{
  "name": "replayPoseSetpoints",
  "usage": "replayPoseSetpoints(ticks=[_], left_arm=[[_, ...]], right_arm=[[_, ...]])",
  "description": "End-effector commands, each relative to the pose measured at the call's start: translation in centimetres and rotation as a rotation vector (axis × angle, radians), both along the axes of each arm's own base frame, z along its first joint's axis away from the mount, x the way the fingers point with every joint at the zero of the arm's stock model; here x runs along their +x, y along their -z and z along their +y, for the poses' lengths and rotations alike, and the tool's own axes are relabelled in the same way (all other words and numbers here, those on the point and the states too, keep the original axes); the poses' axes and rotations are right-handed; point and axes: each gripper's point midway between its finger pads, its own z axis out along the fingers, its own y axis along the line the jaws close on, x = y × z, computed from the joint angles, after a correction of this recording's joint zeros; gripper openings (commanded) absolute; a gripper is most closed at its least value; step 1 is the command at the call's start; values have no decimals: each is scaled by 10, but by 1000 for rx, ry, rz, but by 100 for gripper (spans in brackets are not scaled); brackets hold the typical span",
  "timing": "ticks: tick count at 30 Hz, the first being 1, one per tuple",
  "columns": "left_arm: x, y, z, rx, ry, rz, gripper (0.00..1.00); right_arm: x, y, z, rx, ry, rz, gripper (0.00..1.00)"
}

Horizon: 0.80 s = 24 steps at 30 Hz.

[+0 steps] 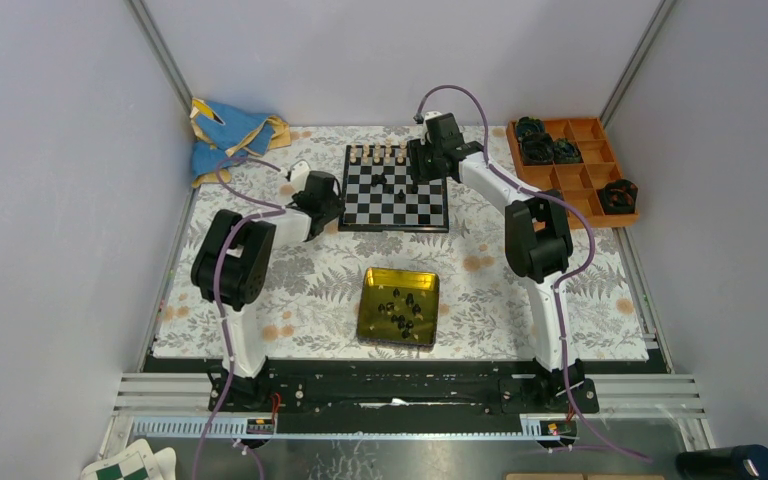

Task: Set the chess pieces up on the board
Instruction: Move the storage box onto the chessboard.

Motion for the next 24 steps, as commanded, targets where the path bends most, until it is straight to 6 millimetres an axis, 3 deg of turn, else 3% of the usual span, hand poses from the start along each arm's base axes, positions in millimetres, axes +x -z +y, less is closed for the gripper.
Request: replayPoseSetpoints(ticks=[1, 17, 24], left_arm=[[-16, 31, -14, 12, 60, 102, 54], [-26, 32, -27, 24, 87, 117, 53], [-30, 25, -19, 40, 55, 102, 53]], right_arm=[[10, -23, 13, 23, -28, -61, 58], [8, -19, 13, 23, -30, -54, 57], [6, -20, 12, 26, -32, -56, 56]])
